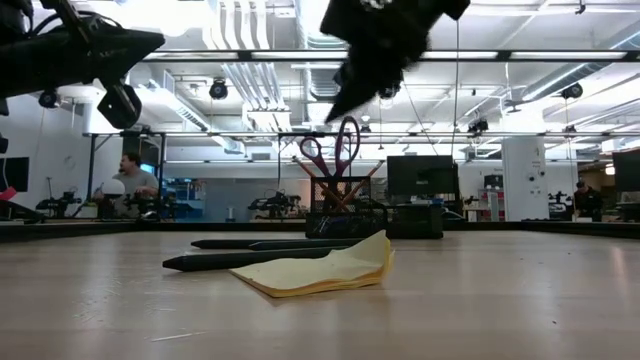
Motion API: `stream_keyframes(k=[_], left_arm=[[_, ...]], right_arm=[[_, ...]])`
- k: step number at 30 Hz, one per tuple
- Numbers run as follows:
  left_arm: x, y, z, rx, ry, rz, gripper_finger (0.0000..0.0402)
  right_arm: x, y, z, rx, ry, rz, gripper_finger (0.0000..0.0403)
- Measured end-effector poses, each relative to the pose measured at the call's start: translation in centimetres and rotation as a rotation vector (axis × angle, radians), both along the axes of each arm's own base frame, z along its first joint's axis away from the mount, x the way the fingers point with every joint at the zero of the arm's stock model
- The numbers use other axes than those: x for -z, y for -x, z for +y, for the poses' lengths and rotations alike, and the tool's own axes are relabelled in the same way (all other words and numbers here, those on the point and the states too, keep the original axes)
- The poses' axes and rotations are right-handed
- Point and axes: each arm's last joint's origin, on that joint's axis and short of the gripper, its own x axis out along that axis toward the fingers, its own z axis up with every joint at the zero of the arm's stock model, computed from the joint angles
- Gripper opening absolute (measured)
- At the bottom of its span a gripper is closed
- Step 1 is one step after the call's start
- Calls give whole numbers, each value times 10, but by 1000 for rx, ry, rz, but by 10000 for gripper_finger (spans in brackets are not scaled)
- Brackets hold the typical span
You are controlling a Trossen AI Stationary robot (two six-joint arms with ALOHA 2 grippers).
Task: Pick and place office supplies into organizer
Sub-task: Put the middle black pen into the desk organizer
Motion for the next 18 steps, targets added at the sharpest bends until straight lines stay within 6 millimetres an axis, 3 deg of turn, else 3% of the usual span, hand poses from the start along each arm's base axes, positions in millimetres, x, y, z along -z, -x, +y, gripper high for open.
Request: stream_keyframes(k=[5,9,18], left_arm=[[0,0,0,0,0,-1,0],[0,0,0,-1,0,0,0],[0,0,0,-1,0,0,0]], right_arm=[[14,11,10,-128,74,183,135],[27,17,26,-232,111,225,164],[61,-2,32,-231,159,272,215]])
